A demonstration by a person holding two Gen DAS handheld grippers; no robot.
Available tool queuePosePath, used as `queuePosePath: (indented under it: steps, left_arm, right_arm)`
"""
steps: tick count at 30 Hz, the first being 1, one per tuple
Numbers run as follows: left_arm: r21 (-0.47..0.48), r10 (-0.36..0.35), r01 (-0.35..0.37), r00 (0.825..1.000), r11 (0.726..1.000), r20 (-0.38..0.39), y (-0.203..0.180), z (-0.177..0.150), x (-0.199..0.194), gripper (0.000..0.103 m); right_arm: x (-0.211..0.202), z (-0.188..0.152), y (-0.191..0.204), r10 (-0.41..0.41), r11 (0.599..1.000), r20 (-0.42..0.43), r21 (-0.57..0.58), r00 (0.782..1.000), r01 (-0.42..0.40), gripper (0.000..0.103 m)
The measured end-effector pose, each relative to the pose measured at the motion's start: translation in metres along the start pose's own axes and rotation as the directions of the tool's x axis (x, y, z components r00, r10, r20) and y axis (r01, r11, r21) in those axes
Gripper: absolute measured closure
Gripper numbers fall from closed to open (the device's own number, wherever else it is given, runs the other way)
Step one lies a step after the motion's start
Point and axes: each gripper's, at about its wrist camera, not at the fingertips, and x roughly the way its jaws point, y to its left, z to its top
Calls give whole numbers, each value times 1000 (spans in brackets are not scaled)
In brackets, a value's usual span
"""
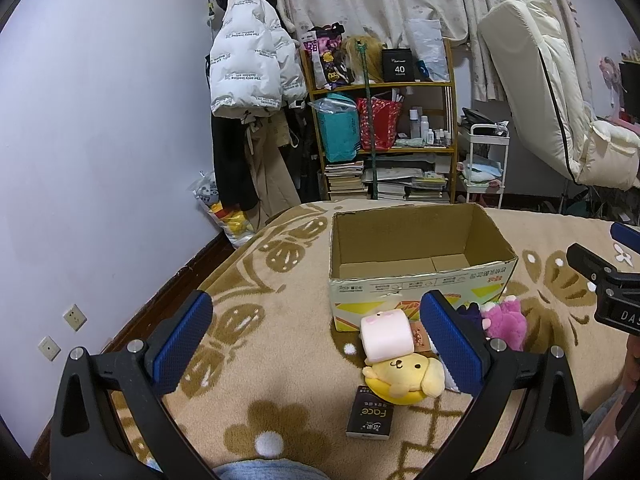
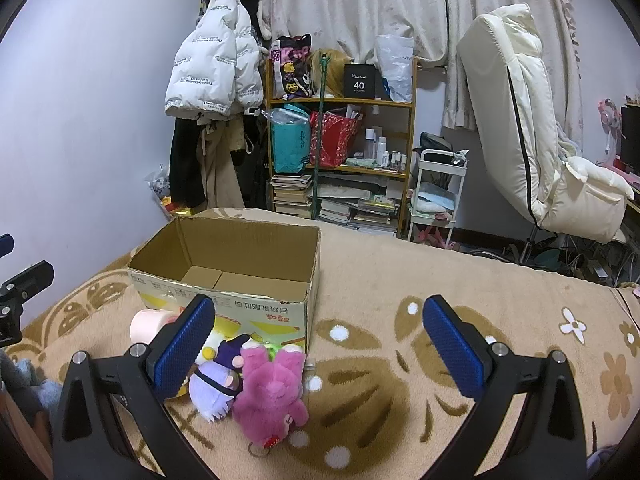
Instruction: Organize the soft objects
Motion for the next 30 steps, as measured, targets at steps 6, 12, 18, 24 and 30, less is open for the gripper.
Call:
queuePosePath:
  steps: [6,12,18,24,30]
  left_arm:
    - [1,0,0,1000,1000,0,0,0,0,1]
    - [1,-1,1,1000,1000,1,0,0,0,1]
    - [-5,-24,23,999,1000,-33,0,-1,6,1]
    - [1,-36,37,995,999,-90,-5,1,22,1]
    - [-76,-80,68,981,995,-178,-2,8,46,1]
  right_arm:
    - [0,1,0,0,1000,-2,0,1000,0,0]
    - [0,1,0,2,1000,-4,0,1000,-2,0]
    - [1,1,0,5,1000,-2,3,1000,-5,0]
    - [7,-1,2,23,1000,-40,6,999,-22,0]
    - [15,6,-1,69,996,-56,56,996,-66,0]
